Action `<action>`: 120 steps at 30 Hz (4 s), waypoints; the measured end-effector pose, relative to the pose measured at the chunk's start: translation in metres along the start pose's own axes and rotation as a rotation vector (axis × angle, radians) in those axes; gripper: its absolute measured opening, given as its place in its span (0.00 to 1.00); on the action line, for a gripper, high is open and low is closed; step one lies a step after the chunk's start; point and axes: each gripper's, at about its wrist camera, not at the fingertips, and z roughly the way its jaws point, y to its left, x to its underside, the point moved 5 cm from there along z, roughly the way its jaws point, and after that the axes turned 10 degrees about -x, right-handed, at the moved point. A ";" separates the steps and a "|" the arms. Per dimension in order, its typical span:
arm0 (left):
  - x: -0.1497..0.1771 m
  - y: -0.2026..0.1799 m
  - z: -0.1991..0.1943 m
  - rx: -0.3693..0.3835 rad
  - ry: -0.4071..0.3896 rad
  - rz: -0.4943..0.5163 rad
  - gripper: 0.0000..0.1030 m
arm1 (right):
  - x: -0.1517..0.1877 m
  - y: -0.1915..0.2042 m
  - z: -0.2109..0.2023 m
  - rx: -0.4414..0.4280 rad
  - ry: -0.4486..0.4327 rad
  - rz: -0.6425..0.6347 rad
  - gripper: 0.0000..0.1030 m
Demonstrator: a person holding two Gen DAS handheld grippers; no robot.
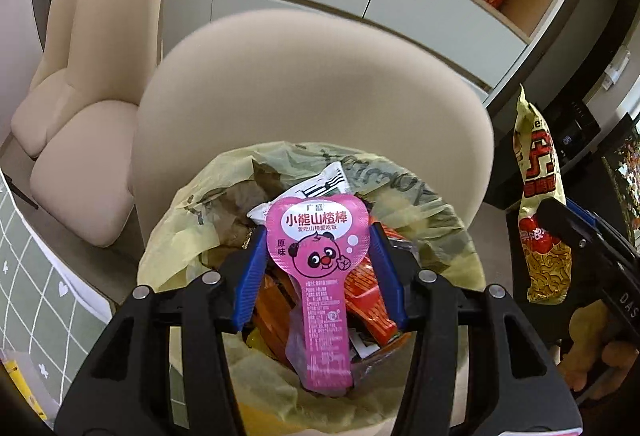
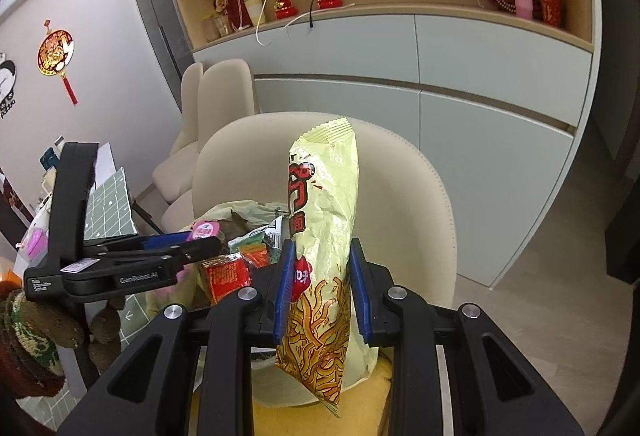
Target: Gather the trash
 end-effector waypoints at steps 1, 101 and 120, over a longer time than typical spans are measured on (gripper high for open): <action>0.000 0.000 0.004 0.004 0.011 0.000 0.46 | 0.003 0.001 0.001 -0.003 0.004 0.001 0.25; 0.269 0.189 -0.277 -0.317 -0.292 0.035 0.81 | 0.215 0.295 -0.114 0.156 -0.101 0.028 0.45; 0.291 0.192 -0.312 -0.266 -0.356 0.031 0.81 | 0.241 0.324 -0.154 0.270 -0.148 0.023 0.45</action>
